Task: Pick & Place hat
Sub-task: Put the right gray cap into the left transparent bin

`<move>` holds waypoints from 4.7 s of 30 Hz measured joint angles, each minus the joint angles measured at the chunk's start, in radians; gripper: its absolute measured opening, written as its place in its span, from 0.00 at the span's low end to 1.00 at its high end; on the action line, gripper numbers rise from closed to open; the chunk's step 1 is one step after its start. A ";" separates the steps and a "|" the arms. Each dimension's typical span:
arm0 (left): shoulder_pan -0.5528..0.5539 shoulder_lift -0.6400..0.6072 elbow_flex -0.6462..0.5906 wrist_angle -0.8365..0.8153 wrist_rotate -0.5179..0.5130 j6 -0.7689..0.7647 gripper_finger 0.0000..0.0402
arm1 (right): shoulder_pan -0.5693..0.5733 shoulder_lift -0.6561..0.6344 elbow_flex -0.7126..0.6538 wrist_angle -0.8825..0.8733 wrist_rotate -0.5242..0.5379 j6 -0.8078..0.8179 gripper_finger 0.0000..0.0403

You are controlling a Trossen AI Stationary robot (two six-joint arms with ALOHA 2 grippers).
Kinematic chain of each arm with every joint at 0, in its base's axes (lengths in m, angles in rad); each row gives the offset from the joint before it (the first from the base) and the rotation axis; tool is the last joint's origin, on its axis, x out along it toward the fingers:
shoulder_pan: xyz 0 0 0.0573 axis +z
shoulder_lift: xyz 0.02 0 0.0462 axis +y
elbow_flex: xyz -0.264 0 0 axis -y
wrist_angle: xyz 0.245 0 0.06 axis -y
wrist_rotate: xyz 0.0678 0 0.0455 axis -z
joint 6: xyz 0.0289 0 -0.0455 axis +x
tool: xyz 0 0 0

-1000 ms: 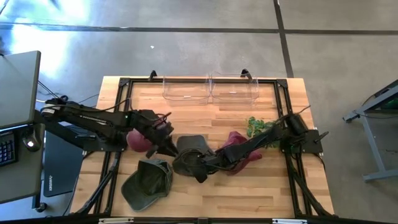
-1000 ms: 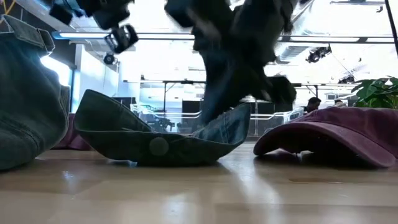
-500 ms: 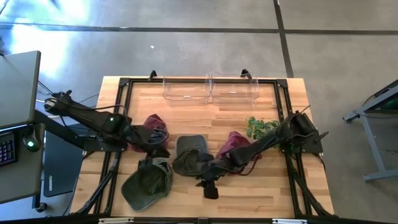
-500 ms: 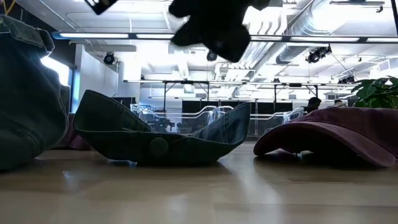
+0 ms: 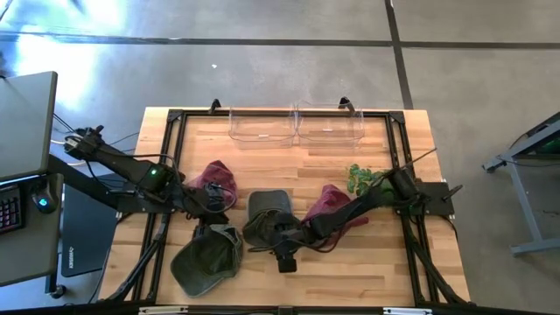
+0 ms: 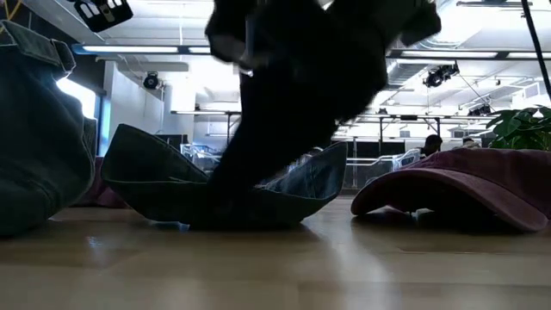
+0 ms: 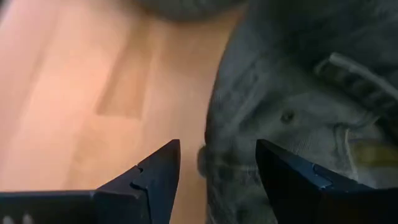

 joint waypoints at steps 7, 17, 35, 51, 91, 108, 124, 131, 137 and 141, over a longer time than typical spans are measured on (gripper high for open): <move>0.000 0.000 0.000 0.000 0.001 0.000 0.07 | -0.001 0.046 0.003 0.054 -0.046 -0.045 0.38; 0.000 -0.018 0.049 -0.039 0.004 -0.001 0.07 | -0.056 -0.051 -0.002 0.047 -0.201 0.295 0.09; 0.000 -0.177 0.192 -0.072 -0.236 0.072 0.07 | -0.354 -0.483 0.000 0.062 -0.116 0.568 0.10; 0.000 -0.186 0.191 -0.065 -0.621 0.075 0.07 | -0.688 -0.507 0.000 0.252 -0.009 0.428 0.10; 0.436 -0.182 0.191 -0.067 -0.336 0.304 0.07 | -0.803 -0.375 0.002 0.025 0.177 0.506 0.09; 0.446 -0.182 0.191 -0.047 -0.322 0.349 0.07 | -0.805 -0.427 0.002 0.045 0.140 0.529 0.07; 0.447 -0.082 0.190 0.104 -0.363 0.343 0.07 | -0.855 -0.369 0.002 -0.037 0.132 0.484 0.08; 0.447 -0.052 0.188 0.126 -0.332 0.335 0.07 | -0.864 -0.360 0.002 -0.047 0.110 0.373 0.21; 0.447 -0.039 0.190 0.137 -0.329 0.235 0.07 | -0.916 -0.400 0.002 -0.194 0.080 0.347 0.39; 0.461 -0.041 0.191 0.106 -0.345 0.179 0.07 | -0.958 -0.478 0.002 -0.272 0.022 0.329 0.45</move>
